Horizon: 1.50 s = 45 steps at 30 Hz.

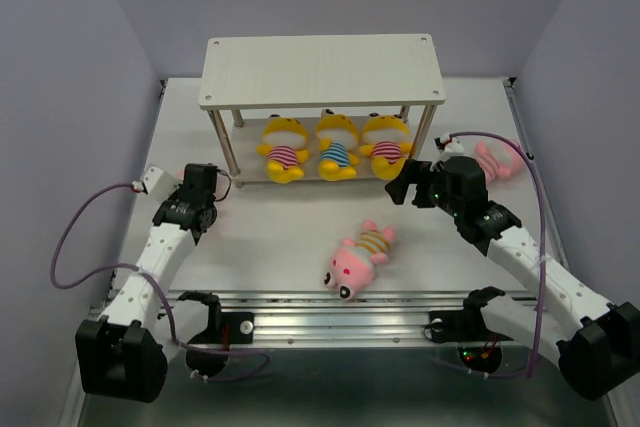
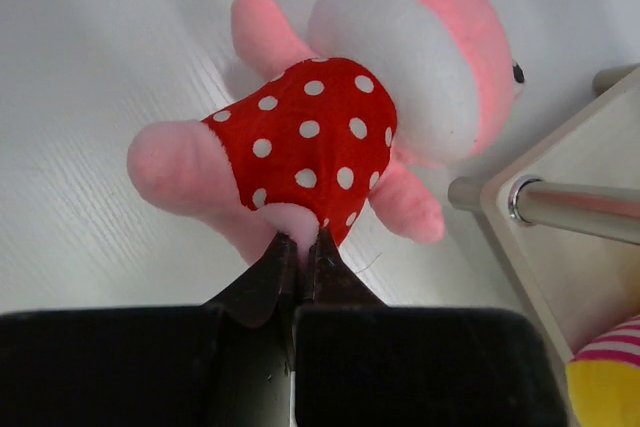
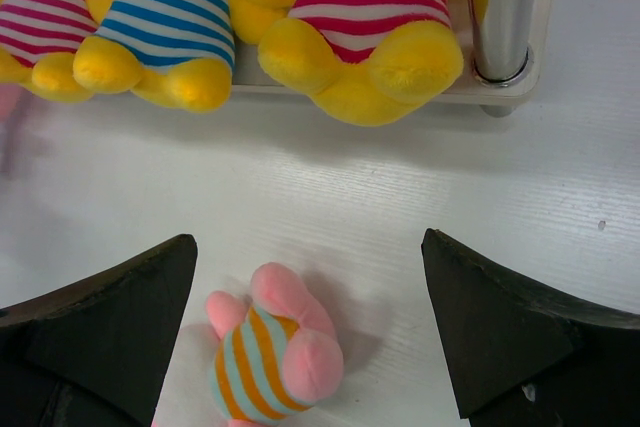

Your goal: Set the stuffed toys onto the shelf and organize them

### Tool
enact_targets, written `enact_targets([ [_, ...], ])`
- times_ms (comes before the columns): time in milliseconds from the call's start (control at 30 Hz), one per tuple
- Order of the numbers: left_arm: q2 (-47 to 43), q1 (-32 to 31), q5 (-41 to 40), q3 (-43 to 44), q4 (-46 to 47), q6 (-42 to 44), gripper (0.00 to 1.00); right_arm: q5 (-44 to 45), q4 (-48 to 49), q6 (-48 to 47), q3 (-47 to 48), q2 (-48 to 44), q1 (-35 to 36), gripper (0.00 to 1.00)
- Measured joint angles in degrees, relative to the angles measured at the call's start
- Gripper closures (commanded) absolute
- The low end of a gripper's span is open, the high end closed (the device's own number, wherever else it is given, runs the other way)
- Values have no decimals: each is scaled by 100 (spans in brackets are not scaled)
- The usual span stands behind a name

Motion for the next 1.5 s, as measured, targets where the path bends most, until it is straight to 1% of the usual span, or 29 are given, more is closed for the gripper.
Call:
enact_targets([
  [100,-610,0,-223,39,-273,-133,100,20,0,-2,0,-20,0,0],
  [200,-1099,0,-352,264,-522,-144,100,28,2,-2,0,-63,0,0],
  [333,-1598,0,-448,1058,-623,92,100,142,2,-15,0,-149,0,0],
  [433,-1740,0,-485,1818,-435,398,100,197,4,-20,0,-223,0,0],
  [567,-1661,0,-470,2778,-192,831,100,214,7,-22,0,-304,0,0],
  [700,-1272,0,-291,3775,164,1244,100,258,20,-20,-2,-365,0,0],
  [833,-850,-35,22,4214,413,1370,100,339,22,-15,-7,-439,0,0],
  [933,-533,-361,105,4245,490,1325,100,400,33,-13,-11,-487,0,0],
  [1100,39,-1545,-286,4282,498,1180,100,479,39,7,-33,-584,0,0],
  [1133,234,-1895,-400,4336,501,1161,100,481,39,7,-35,-597,0,0],
  [1200,566,-2378,-601,4494,505,1121,100,490,37,9,-42,-634,0,0],
  [1300,870,-2763,-804,4695,518,1062,100,511,44,13,-68,-726,0,0],
  [1500,1064,-3108,-1294,4872,542,901,100,542,39,31,-129,-852,0,0],
])
